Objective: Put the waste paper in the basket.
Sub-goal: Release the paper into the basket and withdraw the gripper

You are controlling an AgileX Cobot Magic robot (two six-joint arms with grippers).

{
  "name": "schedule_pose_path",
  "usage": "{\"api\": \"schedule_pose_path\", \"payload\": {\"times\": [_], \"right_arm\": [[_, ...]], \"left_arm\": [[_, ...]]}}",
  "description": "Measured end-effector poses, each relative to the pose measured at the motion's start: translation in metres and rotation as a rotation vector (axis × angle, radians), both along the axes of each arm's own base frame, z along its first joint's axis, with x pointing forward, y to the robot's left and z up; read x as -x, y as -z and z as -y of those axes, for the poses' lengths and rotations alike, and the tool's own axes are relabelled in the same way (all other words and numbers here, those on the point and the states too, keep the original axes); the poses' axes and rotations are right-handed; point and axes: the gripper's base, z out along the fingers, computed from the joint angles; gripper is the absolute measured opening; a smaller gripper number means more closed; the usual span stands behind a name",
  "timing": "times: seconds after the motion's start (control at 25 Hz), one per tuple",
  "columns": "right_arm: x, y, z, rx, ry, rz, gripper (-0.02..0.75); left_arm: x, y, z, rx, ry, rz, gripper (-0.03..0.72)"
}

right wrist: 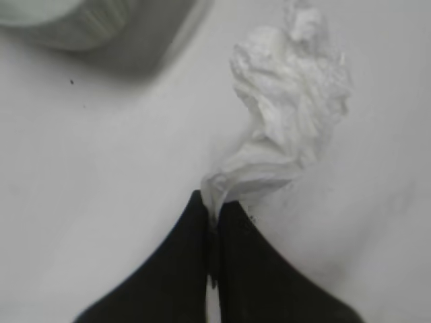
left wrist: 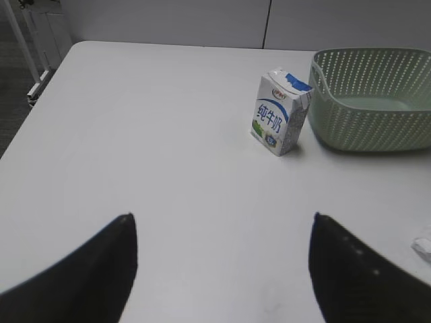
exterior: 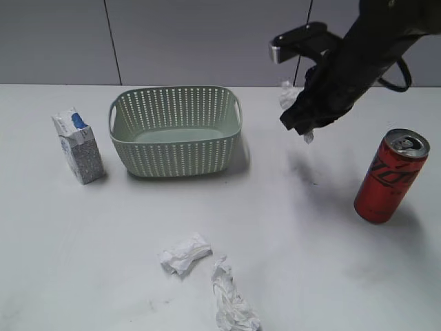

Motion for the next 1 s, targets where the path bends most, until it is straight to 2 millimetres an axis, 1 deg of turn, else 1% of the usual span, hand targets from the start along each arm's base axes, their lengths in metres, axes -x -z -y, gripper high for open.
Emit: {"api": "schedule_pose_path", "payload": {"times": [0.12,0.2,0.28,0.4,0.52,0.6,0.72,0.8,0.84,0.92,0.96,1.0], "right_arm": [[0.001,-0.027,-0.003,-0.105,0.019,0.111,-0.007],[0.001,-0.04,-0.01,-0.181,0.015,0.183,-0.007],[0.001,-0.047,-0.021,-0.233,-0.015,0.241,-0.007],[0.005,-0.052,-0.044,-0.25,-0.108,0.338,-0.007],[0.005,-0.046,-0.07,-0.233,-0.202,0.408,-0.007],[0.0,-0.037,-0.086,-0.229,-0.233,0.42,-0.007],[-0.009,-0.014,-0.099,-0.216,-0.237,0.428,-0.007],[-0.013,0.003,-0.103,-0.2,-0.237,0.406,0.013],[-0.014,0.012,-0.104,-0.19,-0.239,0.386,0.055],[-0.014,0.024,-0.105,-0.176,-0.245,0.348,0.208],[-0.014,0.028,-0.105,-0.173,-0.245,0.332,0.347],[-0.014,0.03,-0.106,-0.171,-0.245,0.324,0.449]], "left_arm": [[0.0,0.0,0.0,0.0,0.0,0.0,0.588],[0.0,0.0,0.0,0.0,0.0,0.0,0.588],[0.0,0.0,0.0,0.0,0.0,0.0,0.588],[0.0,0.0,0.0,0.0,0.0,0.0,0.588],[0.0,0.0,0.0,-0.001,0.0,0.0,0.588],[0.0,0.0,0.0,-0.001,0.0,0.0,0.588],[0.0,0.0,0.0,-0.001,0.0,0.0,0.588],[0.0,0.0,0.0,-0.001,0.0,0.0,0.588],[0.0,0.0,0.0,-0.001,0.0,0.0,0.588],[0.0,0.0,0.0,-0.001,0.0,0.0,0.588],[0.0,0.0,0.0,-0.001,0.0,0.0,0.588],[0.0,0.0,0.0,-0.001,0.0,0.0,0.588]]}}
